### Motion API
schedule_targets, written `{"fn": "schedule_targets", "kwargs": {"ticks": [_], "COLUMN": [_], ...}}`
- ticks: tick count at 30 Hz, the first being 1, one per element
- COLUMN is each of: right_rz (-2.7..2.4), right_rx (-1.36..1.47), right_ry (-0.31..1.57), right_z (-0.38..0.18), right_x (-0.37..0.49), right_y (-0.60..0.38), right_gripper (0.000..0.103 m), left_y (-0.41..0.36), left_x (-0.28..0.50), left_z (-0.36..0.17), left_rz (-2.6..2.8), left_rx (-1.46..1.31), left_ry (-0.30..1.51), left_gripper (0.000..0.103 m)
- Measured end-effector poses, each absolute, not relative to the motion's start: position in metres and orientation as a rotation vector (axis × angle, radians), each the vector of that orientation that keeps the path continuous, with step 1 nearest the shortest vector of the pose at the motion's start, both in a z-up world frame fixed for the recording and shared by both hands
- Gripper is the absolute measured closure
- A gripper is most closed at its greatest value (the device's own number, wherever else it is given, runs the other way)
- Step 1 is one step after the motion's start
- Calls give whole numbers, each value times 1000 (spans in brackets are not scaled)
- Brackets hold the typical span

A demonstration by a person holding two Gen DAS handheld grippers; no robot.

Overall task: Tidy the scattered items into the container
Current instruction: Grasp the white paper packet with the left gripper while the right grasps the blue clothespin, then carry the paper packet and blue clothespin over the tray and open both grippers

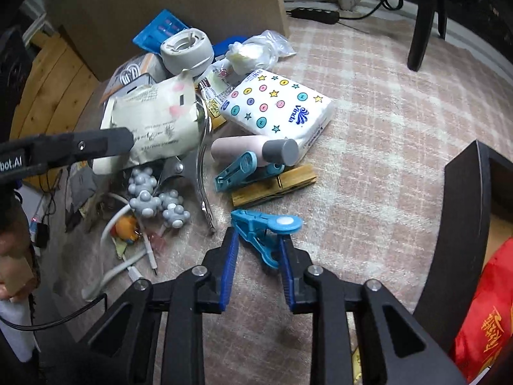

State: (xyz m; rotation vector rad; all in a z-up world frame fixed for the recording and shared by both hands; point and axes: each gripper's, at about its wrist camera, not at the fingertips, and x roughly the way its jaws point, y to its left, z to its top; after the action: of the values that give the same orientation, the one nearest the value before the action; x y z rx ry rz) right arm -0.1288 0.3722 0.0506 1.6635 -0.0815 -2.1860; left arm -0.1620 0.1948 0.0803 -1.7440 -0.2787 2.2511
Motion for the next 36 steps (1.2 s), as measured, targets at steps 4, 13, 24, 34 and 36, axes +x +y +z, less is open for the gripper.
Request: {"fn": "schedule_targets", "kwargs": {"ticks": [4, 13, 24, 34, 36], "right_rz": [-2192, -2224, -2309, -2501, -2544], "right_rx": [1674, 1672, 1608, 1604, 1610], "right_ry": [-12, -16, -146, -278, -304], "right_z": [48, 56, 96, 137, 140], "right_x": [-124, -116, -91, -68, -66], "right_y": [364, 367, 408, 502, 522], "right_gripper": [90, 98, 98, 98, 98], "left_y": [195, 199, 224, 306, 326], "left_x": [-161, -153, -131, -100, -92], "left_z": [81, 102, 148, 174, 178], "left_rz": [2272, 2316, 2293, 2173, 2142], "left_rx": [-1734, -1650, -1525, -1431, -1414], "left_ry": [-309, -283, -249, -135, -105], "left_gripper": [85, 96, 96, 96, 96]}}
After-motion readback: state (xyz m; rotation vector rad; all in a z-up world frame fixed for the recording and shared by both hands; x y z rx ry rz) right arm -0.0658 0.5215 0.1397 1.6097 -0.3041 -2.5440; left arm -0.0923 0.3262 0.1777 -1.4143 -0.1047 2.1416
